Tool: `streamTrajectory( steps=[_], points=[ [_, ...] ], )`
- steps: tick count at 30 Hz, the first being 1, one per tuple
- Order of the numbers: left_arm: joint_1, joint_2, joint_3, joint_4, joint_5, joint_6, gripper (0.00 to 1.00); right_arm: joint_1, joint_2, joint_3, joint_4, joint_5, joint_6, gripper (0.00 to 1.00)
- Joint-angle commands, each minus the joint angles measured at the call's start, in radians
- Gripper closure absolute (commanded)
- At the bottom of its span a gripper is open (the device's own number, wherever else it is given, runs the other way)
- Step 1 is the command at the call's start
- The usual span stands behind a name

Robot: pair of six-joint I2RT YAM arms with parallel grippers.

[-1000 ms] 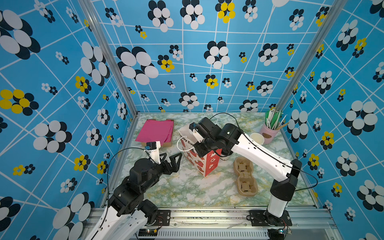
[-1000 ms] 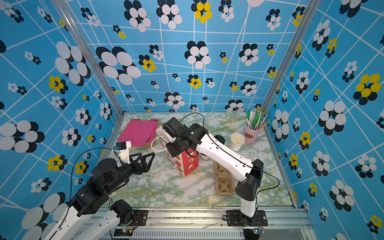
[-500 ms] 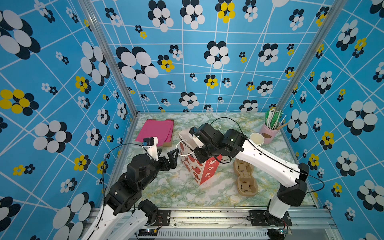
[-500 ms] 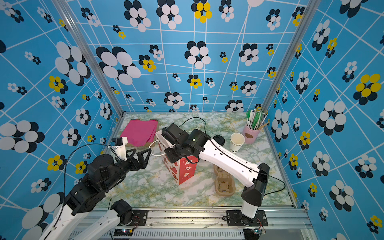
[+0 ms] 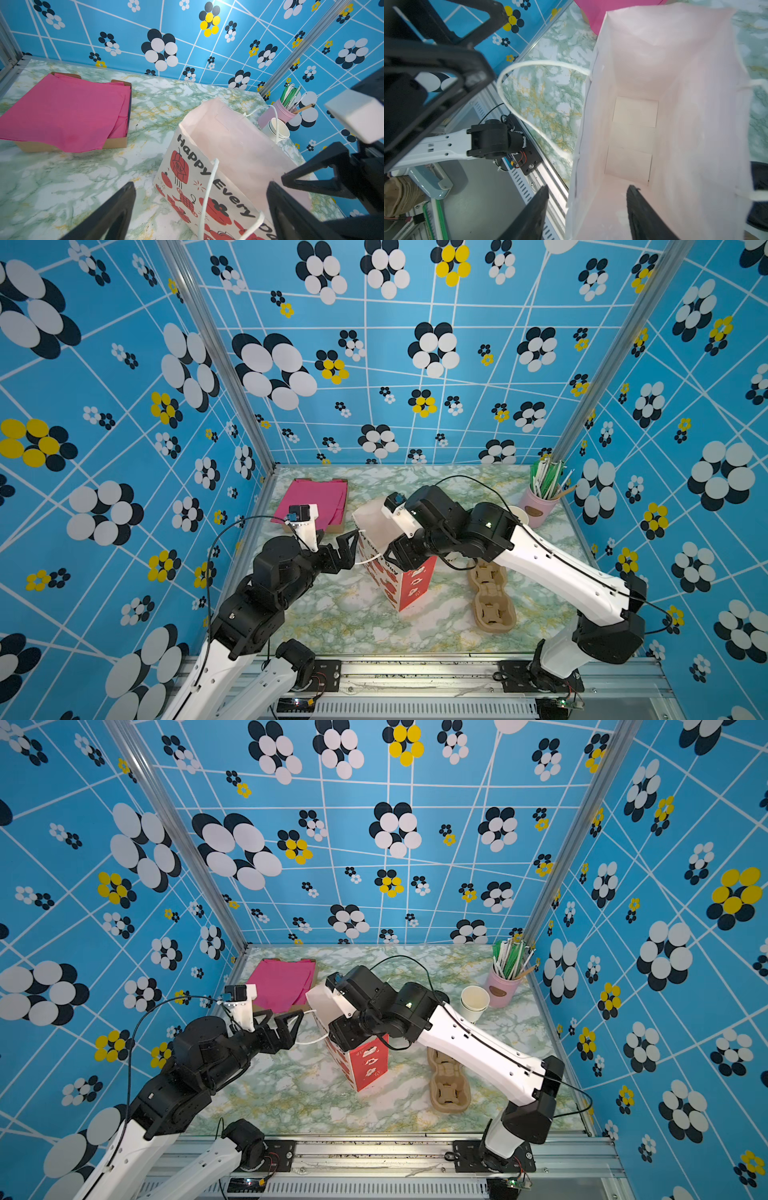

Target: Pack the takeout coffee

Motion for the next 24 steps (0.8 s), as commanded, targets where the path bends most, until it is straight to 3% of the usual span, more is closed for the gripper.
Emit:
streamTrajectory(
  steps=[1,7,17,24],
  points=[
    [0.033,0.054,0.058,-0.032,0.094,0.041,0.01,0.006,-0.106,-0.063,0.072,0.037,-0.028,0.32],
    [0.103,0.196,0.157,-0.098,0.255,0.078,0.01,-0.045,-0.216,-0.149,-0.018,0.198,-0.037,0.27],
    [0.145,0.247,0.093,0.008,0.370,0.026,0.01,-0.282,-0.393,-0.502,-0.105,0.201,0.119,0.26],
    [0.152,0.269,0.059,0.053,0.404,0.008,0.01,-0.419,-0.440,-0.738,-0.064,0.138,0.152,0.26]
  ],
)
